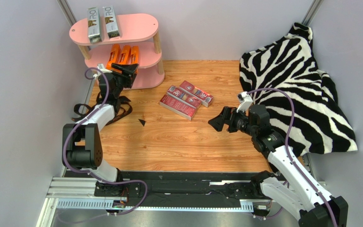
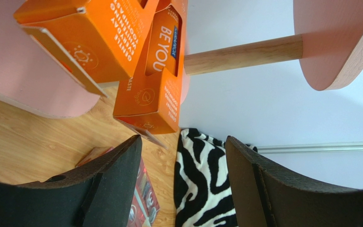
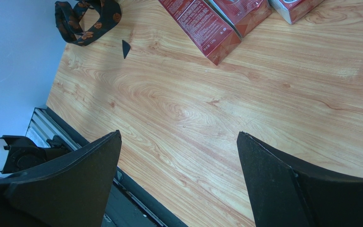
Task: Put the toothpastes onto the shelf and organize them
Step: Place the toothpaste on the shelf, then pick up the toothpaste from the center of the board.
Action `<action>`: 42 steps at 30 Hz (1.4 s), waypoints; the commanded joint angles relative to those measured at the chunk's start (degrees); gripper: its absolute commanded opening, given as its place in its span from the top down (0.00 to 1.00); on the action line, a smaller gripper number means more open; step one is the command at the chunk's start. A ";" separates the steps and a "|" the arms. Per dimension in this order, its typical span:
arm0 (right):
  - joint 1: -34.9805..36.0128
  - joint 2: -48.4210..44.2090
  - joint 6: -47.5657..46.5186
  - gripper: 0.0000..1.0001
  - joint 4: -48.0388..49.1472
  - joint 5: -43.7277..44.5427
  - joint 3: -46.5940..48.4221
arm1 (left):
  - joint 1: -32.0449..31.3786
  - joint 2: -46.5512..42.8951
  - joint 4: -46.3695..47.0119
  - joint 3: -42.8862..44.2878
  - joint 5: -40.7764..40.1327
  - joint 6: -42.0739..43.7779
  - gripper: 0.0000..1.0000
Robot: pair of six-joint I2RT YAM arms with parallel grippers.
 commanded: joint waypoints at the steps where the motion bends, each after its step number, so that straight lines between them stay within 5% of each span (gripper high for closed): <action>1: 0.33 -0.94 0.11 0.02 0.78 -0.07 -0.49 | 0.39 1.64 2.60 3.60 1.08 0.69 0.27; 15: 0.33 -1.38 0.20 0.02 1.05 -0.25 -1.11 | 0.74 2.88 2.15 4.06 3.63 1.83 0.26; 22: 0.33 -0.85 0.28 0.02 1.40 -0.95 -1.11 | 0.30 -7.03 1.89 -3.76 6.35 9.30 0.20; 26: 0.33 -0.50 0.37 0.02 1.93 -1.21 -1.19 | 0.21 -14.60 -0.65 -11.31 7.14 12.47 0.01; 42: 2.43 10.12 -1.82 0.02 2.01 1.60 5.04 | 0.21 -38.06 -22.96 -19.95 13.48 26.25 0.01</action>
